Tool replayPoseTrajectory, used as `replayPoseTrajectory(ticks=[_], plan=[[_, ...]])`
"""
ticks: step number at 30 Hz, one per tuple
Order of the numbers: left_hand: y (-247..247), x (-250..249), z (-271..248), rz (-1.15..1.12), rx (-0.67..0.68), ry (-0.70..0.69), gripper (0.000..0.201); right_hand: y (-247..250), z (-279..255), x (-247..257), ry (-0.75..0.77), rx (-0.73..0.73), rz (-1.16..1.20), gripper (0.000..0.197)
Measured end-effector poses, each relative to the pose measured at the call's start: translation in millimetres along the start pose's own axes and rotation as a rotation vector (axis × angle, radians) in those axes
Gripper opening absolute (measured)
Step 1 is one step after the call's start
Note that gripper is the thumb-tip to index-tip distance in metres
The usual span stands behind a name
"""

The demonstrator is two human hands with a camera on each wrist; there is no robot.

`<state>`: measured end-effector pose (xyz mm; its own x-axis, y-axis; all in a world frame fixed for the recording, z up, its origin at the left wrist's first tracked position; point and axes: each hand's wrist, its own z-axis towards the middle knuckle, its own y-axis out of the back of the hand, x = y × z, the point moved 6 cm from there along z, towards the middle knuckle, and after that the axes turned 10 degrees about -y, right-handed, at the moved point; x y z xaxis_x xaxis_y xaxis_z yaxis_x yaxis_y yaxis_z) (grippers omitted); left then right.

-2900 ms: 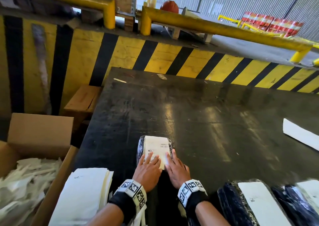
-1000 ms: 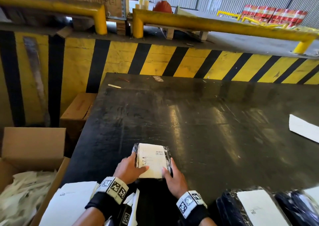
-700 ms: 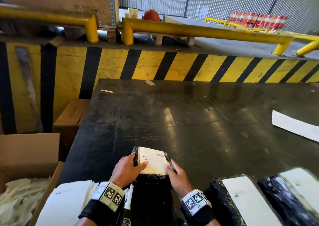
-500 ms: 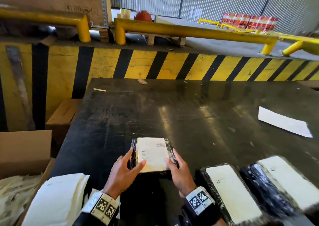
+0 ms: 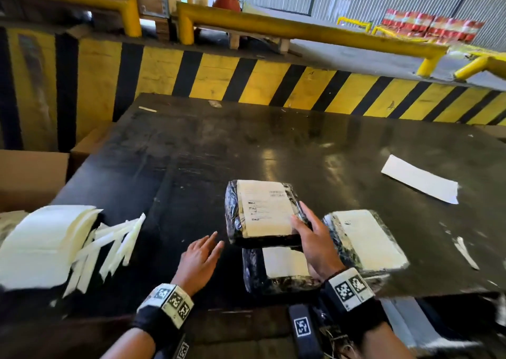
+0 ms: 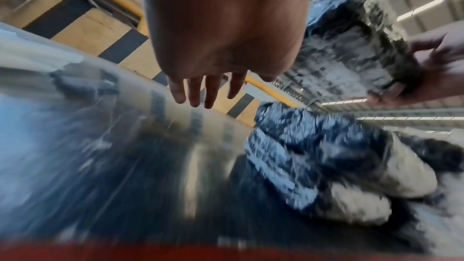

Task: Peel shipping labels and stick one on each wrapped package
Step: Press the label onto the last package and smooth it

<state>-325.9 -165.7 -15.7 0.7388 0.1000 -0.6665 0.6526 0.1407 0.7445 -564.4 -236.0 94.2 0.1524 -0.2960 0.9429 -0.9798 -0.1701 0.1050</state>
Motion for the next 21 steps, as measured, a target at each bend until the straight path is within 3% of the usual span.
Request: replayPoseTrajectory(ticks=[3,5,10,21], plan=[[-41.4,17.4,-22.9,0.285,0.234,0.116,0.054,30.9,-2.6,-12.7,-0.022,-0.044,-0.062,0.051],[-54.4,27.6,-39.4,0.357,0.297,0.165,0.057,42.2,-3.3,-20.6,-0.034,-0.057,-0.092,0.052],[-64.1,30.8,-53.8,0.441,0.297,0.165,0.069,50.2,-4.9,-32.0,-0.004,-0.046,-0.310,0.052],[-64.9,32.5,-54.0,0.434,0.319,0.189,0.069,57.2,-0.2,-32.4,-0.035,0.052,-0.616,0.051]])
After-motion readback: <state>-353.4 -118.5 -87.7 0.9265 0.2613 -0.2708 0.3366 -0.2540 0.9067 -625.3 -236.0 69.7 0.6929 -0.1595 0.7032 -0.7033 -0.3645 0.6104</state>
